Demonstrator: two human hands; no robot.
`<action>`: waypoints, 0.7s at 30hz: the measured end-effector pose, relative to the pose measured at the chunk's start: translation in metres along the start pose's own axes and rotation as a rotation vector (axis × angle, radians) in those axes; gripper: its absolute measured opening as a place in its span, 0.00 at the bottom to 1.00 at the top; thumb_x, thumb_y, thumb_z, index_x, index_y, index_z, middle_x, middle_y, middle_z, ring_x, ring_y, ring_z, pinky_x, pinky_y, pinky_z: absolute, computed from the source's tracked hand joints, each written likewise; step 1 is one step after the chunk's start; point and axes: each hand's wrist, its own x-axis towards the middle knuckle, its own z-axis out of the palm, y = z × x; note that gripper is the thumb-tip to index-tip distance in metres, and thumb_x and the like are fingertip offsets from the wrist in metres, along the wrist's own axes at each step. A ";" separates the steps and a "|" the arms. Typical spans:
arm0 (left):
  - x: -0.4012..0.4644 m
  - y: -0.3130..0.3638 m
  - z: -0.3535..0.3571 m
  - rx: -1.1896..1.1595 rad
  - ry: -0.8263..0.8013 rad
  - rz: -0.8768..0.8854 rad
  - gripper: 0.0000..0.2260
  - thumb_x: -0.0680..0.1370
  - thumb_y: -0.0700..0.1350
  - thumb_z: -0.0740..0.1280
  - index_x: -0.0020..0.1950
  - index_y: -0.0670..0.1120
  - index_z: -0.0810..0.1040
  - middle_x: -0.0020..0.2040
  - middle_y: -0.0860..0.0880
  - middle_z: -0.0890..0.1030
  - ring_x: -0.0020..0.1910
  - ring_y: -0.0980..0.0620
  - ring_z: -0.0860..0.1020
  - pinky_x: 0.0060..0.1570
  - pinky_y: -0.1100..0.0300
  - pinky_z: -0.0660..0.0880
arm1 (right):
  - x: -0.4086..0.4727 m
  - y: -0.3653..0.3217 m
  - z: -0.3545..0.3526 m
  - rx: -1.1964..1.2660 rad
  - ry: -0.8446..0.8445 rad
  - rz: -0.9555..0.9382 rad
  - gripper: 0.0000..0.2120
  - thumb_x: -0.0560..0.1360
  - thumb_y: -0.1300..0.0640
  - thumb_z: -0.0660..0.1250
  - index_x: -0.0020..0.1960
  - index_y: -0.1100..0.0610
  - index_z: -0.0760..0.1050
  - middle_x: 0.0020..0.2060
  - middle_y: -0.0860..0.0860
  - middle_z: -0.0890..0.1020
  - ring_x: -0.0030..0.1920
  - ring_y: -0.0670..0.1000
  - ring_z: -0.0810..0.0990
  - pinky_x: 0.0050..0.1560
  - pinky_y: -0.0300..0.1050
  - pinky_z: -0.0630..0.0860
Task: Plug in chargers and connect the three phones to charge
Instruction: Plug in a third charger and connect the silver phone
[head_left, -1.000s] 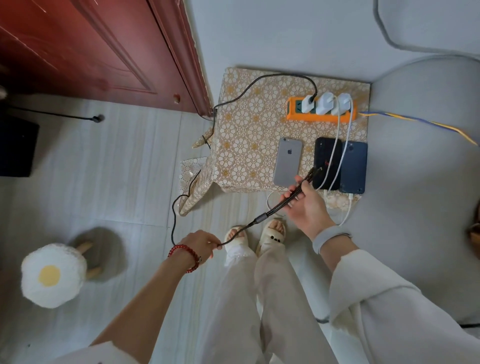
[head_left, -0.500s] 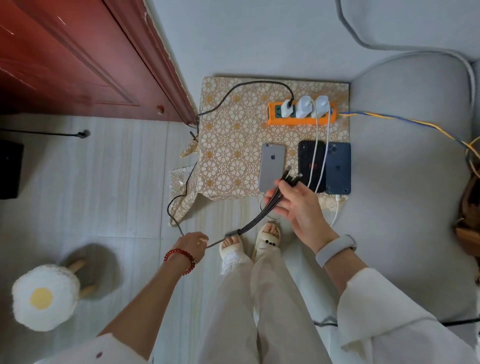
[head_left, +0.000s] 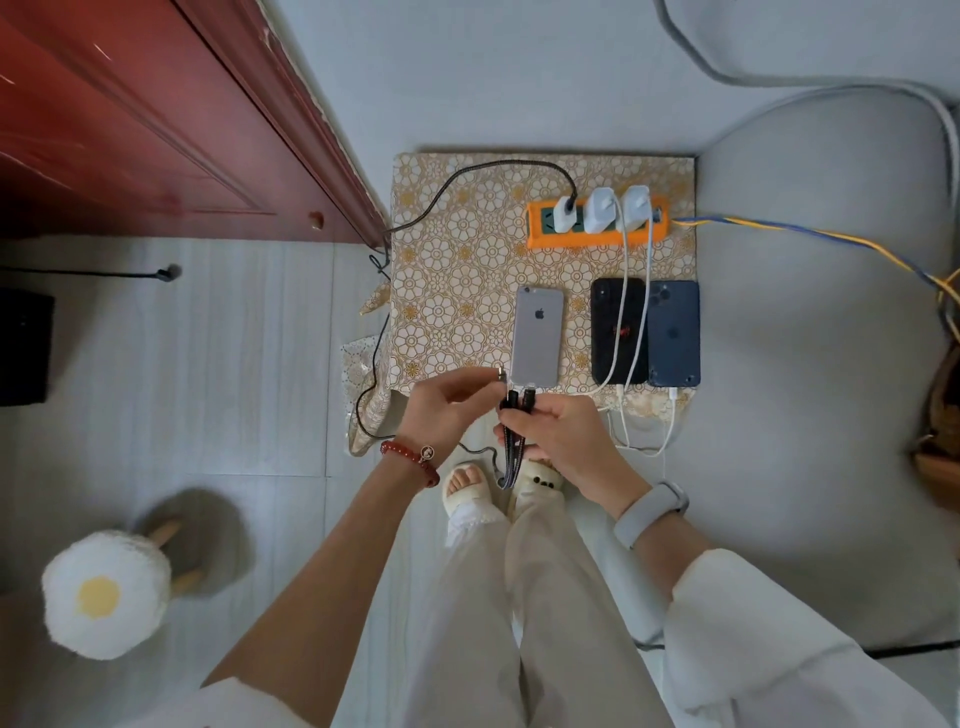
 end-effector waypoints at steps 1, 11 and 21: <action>0.001 -0.001 0.001 0.043 -0.019 -0.001 0.05 0.72 0.39 0.69 0.44 0.48 0.81 0.39 0.54 0.80 0.38 0.61 0.77 0.41 0.70 0.74 | 0.001 0.001 -0.001 -0.041 0.000 -0.003 0.08 0.72 0.67 0.66 0.48 0.73 0.77 0.33 0.58 0.80 0.30 0.45 0.81 0.34 0.36 0.80; 0.036 -0.064 -0.008 0.505 0.333 -0.471 0.18 0.72 0.45 0.67 0.59 0.40 0.73 0.58 0.39 0.77 0.58 0.40 0.74 0.58 0.49 0.72 | 0.008 0.053 -0.026 -0.358 0.279 -0.037 0.13 0.75 0.57 0.61 0.32 0.58 0.72 0.27 0.53 0.78 0.27 0.43 0.76 0.38 0.44 0.72; 0.093 -0.065 0.057 0.556 0.197 -0.196 0.21 0.75 0.44 0.63 0.67 0.40 0.68 0.66 0.40 0.71 0.62 0.43 0.73 0.61 0.51 0.71 | 0.070 0.103 -0.052 -0.457 0.194 0.088 0.16 0.78 0.55 0.55 0.44 0.66 0.75 0.35 0.60 0.78 0.39 0.62 0.78 0.49 0.62 0.76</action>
